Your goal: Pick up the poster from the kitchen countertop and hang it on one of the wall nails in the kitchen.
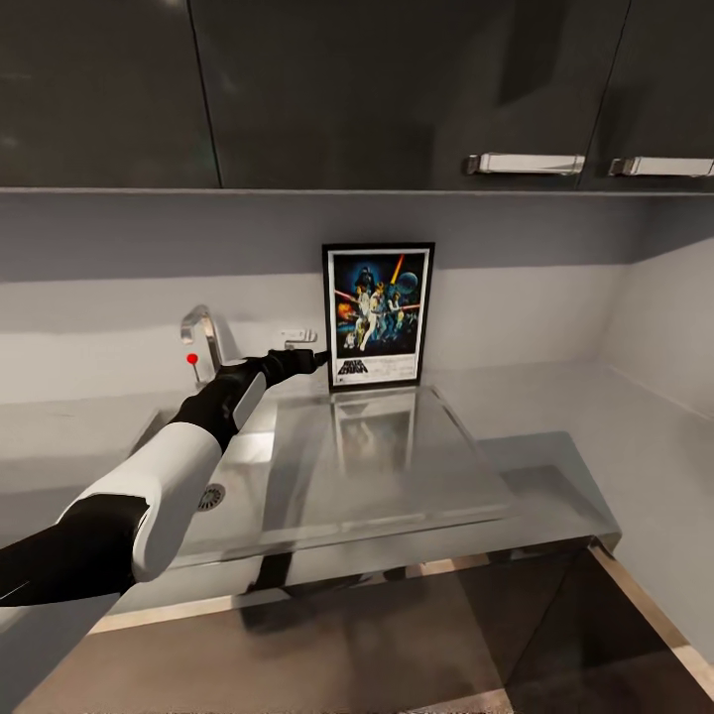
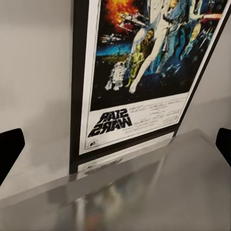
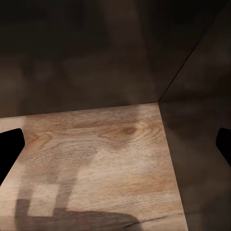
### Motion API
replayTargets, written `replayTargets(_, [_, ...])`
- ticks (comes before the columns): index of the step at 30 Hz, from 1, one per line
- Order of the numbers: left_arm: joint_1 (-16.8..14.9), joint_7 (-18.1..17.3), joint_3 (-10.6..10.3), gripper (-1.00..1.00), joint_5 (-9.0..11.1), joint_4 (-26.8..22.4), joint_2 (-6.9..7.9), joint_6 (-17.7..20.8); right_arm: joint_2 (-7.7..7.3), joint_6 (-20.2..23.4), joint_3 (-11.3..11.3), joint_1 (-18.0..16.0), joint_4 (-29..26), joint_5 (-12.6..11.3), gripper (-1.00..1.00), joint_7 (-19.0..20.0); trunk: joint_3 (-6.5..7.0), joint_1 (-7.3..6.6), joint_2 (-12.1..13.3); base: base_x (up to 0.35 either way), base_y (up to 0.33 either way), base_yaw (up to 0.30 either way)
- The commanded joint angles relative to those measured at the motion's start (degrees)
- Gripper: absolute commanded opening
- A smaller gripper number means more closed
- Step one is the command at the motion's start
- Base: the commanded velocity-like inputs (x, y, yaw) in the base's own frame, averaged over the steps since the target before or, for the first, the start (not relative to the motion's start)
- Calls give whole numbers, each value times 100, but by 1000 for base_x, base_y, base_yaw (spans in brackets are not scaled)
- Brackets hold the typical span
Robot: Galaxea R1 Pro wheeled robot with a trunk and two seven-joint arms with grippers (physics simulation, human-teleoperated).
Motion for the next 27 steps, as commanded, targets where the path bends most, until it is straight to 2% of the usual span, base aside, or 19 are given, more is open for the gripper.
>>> replayTargets(1, [-3, 4, -19, 100, 60, -6, 3, 44, -1, -15, 3, -3, 4, 11, 100, -4, -15, 0, -4, 0, 0, 0])
replayTargets(27, [-3, 4, -21, 100, 68, 6, 3, 42, 0, 3, -5, -3, 4, 11, 100, -9, -253, 0, -4, 0, 0, 0])
